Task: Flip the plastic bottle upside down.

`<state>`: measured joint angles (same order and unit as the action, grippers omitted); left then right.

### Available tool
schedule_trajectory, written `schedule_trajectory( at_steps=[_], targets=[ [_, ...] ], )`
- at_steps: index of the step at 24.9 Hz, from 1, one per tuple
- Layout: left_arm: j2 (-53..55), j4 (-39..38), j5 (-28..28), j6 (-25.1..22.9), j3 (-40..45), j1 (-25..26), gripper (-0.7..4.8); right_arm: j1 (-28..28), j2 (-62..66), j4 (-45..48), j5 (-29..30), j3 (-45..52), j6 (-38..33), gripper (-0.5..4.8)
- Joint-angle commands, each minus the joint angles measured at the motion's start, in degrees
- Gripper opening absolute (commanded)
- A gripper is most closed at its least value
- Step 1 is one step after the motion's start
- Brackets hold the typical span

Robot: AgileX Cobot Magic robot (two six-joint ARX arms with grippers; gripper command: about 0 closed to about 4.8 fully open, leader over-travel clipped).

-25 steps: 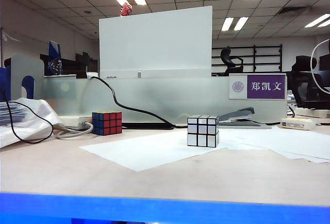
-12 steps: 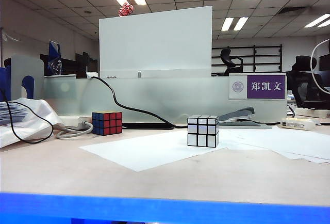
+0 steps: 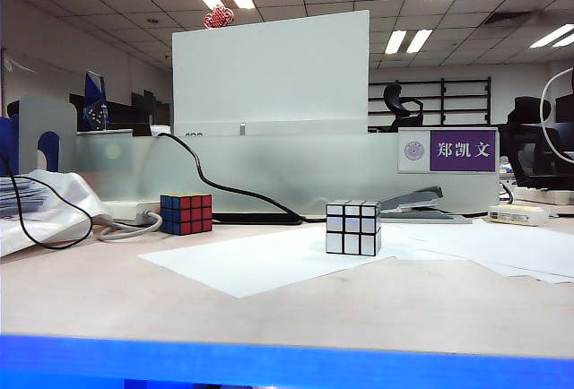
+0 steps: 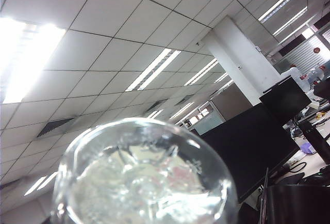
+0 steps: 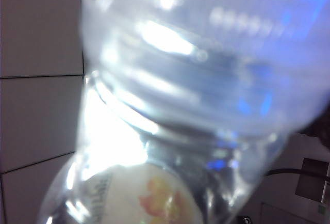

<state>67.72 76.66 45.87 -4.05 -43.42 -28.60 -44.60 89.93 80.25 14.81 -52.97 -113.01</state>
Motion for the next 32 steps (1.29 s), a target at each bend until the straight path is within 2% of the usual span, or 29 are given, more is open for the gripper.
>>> schedule_trajectory(
  at_steps=[1, 3, 6, 8, 12, 16, 20, 25, 32],
  targets=[
    [-0.1, -0.1, 0.9, 0.0, -0.2, -0.1, 1.05, -0.2, -0.3, 0.9, 0.5, -0.2, -0.4, -0.03],
    [-0.1, 0.0, 0.9, 0.0, -0.2, -0.1, 0.58, -0.2, -0.3, 0.9, 0.5, -0.2, -0.4, 0.02],
    [-0.1, 0.2, 0.9, 0.0, -0.2, -0.1, -0.04, -0.2, -0.3, 0.9, 0.5, -0.2, 0.1, 1.09],
    [-0.1, 0.2, 0.7, 0.0, -0.2, -0.1, -0.06, 0.0, -0.3, 0.9, 0.5, -0.2, 1.3, 1.56],
    [-0.1, -0.2, 0.7, 0.0, -0.2, -0.1, -0.06, 0.0, -0.3, 0.9, 0.4, -0.2, 2.4, 2.06],
    [-0.1, -1.1, 0.6, -0.6, -0.2, -0.1, -0.06, 0.7, -0.3, 0.9, 0.5, -0.2, 3.5, 3.55],
    [-0.1, -1.6, -0.6, -2.0, -0.2, 0.4, -0.06, 2.1, -0.3, 0.9, 2.2, -0.2, 3.6, 4.69],
    [-0.1, -2.6, -2.1, -3.7, -0.2, 0.9, -0.06, 2.5, -0.8, 0.9, 3.7, -0.2, 3.6, 4.79],
    [-0.1, -5.0, -6.5, -9.4, -0.2, 0.9, -0.06, 4.5, -2.4, 0.9, 6.0, -0.1, 5.5, 4.79]
  ],
)
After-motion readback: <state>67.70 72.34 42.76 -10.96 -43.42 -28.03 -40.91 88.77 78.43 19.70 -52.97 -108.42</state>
